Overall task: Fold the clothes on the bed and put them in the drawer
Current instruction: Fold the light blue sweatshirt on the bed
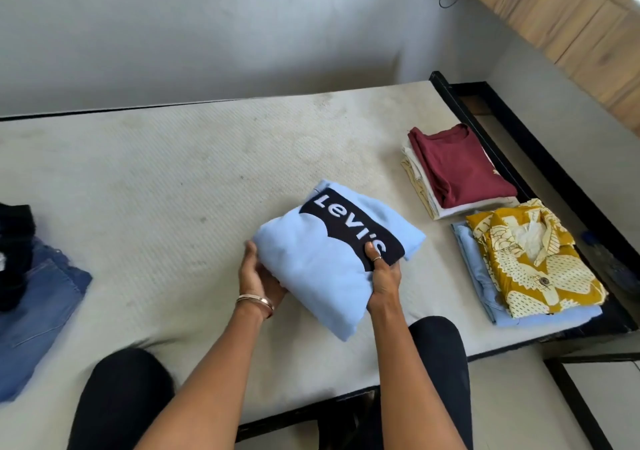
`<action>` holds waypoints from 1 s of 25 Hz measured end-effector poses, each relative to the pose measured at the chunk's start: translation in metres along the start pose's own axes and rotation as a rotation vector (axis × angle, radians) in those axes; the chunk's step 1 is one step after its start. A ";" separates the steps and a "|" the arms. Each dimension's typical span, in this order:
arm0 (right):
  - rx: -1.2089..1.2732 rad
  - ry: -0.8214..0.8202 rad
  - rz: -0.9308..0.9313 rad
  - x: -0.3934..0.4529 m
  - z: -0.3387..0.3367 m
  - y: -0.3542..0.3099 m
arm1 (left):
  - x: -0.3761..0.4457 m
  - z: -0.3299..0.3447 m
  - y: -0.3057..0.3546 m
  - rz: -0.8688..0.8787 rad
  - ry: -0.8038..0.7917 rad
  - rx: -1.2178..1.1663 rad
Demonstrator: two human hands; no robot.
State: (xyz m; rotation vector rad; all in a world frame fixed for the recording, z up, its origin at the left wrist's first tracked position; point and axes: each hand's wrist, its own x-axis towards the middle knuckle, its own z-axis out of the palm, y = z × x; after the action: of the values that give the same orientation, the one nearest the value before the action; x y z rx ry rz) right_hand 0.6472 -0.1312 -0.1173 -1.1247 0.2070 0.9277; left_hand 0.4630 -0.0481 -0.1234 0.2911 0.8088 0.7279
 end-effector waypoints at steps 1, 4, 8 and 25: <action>-0.011 -0.103 0.000 -0.004 0.007 -0.003 | -0.004 -0.007 0.012 0.022 -0.044 -0.078; -0.112 -0.293 0.027 -0.011 0.021 -0.005 | -0.019 -0.033 0.049 -0.014 -0.126 -0.097; -0.529 -0.346 -0.045 -0.004 0.002 0.024 | -0.025 -0.079 0.053 -0.207 0.176 0.278; -0.620 0.048 0.122 0.055 0.037 0.016 | 0.087 -0.004 0.060 -0.102 0.580 1.067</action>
State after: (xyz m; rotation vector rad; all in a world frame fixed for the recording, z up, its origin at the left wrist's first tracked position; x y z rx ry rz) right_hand 0.6587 -0.0692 -0.1430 -1.7198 0.0215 1.1105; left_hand 0.4718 0.0553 -0.1440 1.0111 1.7242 0.2096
